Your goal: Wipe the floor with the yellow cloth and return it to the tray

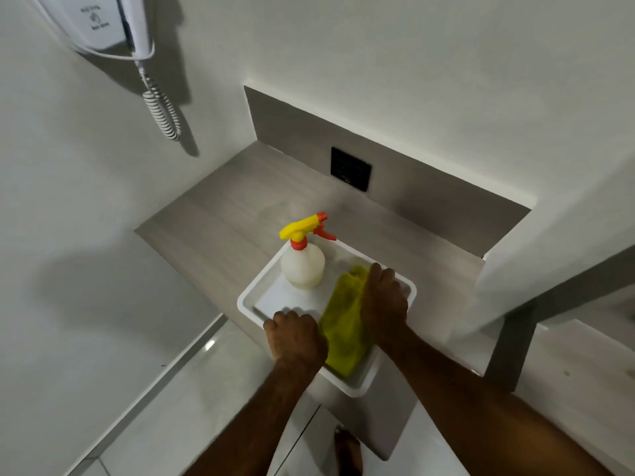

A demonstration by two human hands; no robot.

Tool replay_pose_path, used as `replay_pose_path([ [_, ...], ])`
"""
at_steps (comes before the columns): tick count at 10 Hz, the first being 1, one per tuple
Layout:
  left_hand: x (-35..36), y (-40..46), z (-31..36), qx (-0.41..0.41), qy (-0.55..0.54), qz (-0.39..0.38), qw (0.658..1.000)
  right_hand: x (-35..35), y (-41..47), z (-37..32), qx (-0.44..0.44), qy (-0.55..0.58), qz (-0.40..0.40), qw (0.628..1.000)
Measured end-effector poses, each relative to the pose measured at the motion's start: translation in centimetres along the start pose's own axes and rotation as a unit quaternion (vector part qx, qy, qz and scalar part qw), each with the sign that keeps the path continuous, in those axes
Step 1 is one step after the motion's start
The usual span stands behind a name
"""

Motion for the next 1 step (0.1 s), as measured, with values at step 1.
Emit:
replay_pose_path([
  [1,-2.51,0.01,-1.34,0.023,-0.033,0.088,0.995,-2.49,-1.21,-2.87,-0.1,-0.023,0.125,0.987],
])
Point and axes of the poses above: each hand's wrist, its own y-axis towards the middle knuckle, its own x-axis out of the palm, z = x × y, the point moved 10 cm from there along y, towards the middle knuckle, and after that the axes turned 1 degree about x, right-handed, at the moved point
